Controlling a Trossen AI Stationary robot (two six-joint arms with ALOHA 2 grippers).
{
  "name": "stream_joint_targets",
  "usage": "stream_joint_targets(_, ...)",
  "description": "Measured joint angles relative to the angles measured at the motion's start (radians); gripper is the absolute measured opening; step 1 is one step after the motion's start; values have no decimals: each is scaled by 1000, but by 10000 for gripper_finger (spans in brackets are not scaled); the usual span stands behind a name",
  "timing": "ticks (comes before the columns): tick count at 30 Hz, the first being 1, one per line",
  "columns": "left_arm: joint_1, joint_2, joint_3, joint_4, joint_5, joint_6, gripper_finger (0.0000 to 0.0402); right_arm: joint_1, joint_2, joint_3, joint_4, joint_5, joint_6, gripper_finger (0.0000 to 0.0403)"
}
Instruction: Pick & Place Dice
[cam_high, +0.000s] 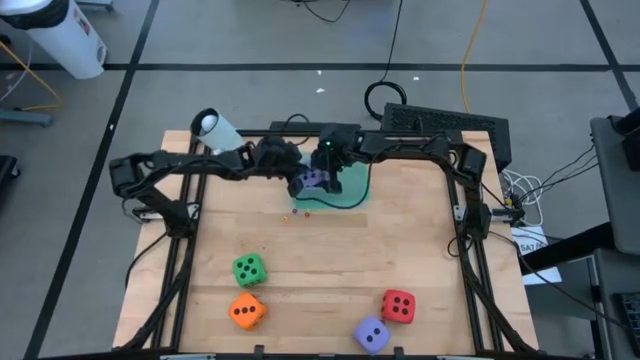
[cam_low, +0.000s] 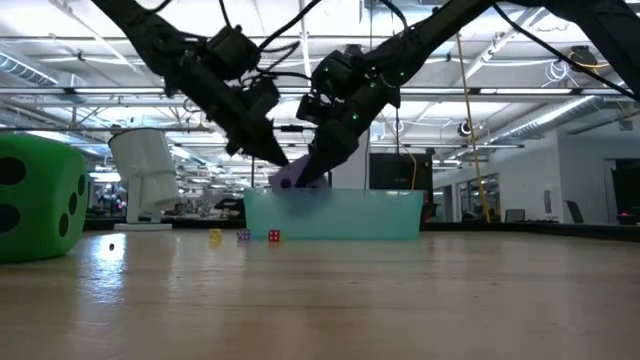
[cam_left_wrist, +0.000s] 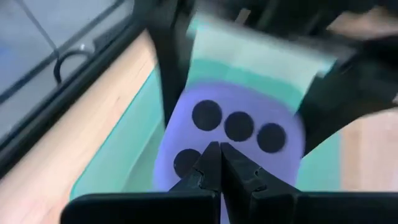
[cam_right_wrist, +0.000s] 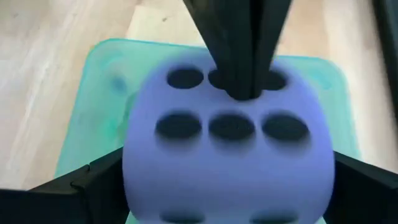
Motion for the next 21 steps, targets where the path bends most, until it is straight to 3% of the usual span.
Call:
stream_joint_targets(13, 38, 1, -2, -38, -10, 42, 3, -11, -6, 4, 70, -38, 8, 394)
stream_joint_targets(21, 6, -104, 0, -33, -69, 59, 2, -21, -5, 3, 8, -52, 33, 397)
